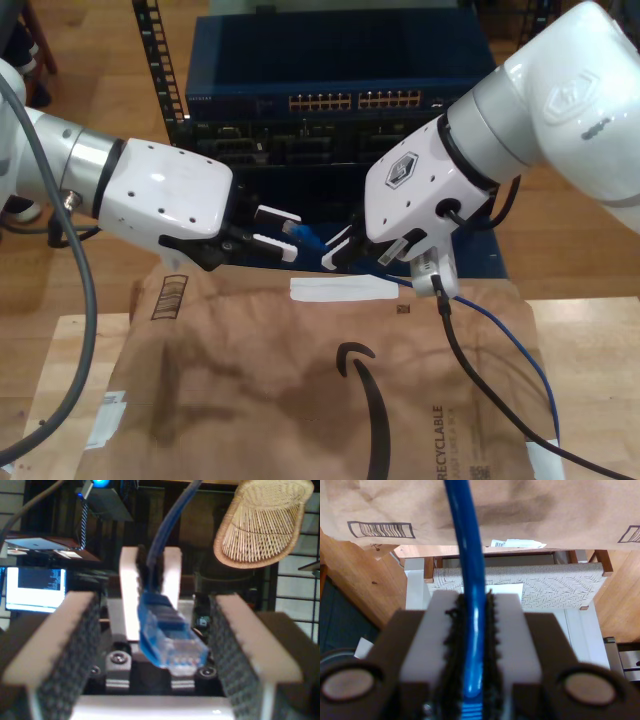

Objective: Grab the cable and plug it in

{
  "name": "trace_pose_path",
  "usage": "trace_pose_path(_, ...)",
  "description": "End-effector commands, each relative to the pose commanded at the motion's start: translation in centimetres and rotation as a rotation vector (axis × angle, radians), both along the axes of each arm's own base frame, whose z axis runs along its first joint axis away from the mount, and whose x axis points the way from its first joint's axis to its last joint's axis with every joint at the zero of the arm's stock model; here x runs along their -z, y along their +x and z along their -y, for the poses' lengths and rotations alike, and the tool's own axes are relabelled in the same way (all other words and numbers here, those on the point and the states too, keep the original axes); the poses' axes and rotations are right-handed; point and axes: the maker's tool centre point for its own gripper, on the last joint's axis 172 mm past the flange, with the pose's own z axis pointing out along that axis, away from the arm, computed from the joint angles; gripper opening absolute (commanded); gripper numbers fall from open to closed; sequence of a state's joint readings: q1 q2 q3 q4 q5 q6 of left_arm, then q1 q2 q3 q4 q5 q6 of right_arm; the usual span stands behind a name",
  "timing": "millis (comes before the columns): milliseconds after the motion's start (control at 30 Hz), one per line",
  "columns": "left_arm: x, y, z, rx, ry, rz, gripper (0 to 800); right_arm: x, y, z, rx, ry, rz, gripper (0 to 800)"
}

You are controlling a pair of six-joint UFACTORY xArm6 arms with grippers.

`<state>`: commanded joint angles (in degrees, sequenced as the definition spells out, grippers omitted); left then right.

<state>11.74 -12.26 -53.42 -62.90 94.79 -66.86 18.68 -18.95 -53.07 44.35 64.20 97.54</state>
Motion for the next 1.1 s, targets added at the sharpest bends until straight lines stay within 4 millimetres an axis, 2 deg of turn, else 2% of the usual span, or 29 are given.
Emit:
trace_pose_path(300, -0.07, 0.09, -0.08, -0.002, -0.003, 0.006, 285, 0.01, -0.7, -0.38, -0.014, 0.011, -0.024, 2)
trace_pose_path(733, -0.07, 0.09, -0.08, -0.003, -0.003, 0.005, 243, -0.07, -0.71, -0.5, -0.013, 0.017, -0.027, 2)
trace_pose_path(1100, -0.03, 0.17, -0.27, -0.009, -0.007, 0.004, 137, -0.08, -0.66, -0.52, -0.013, 0.017, -0.027, 2)
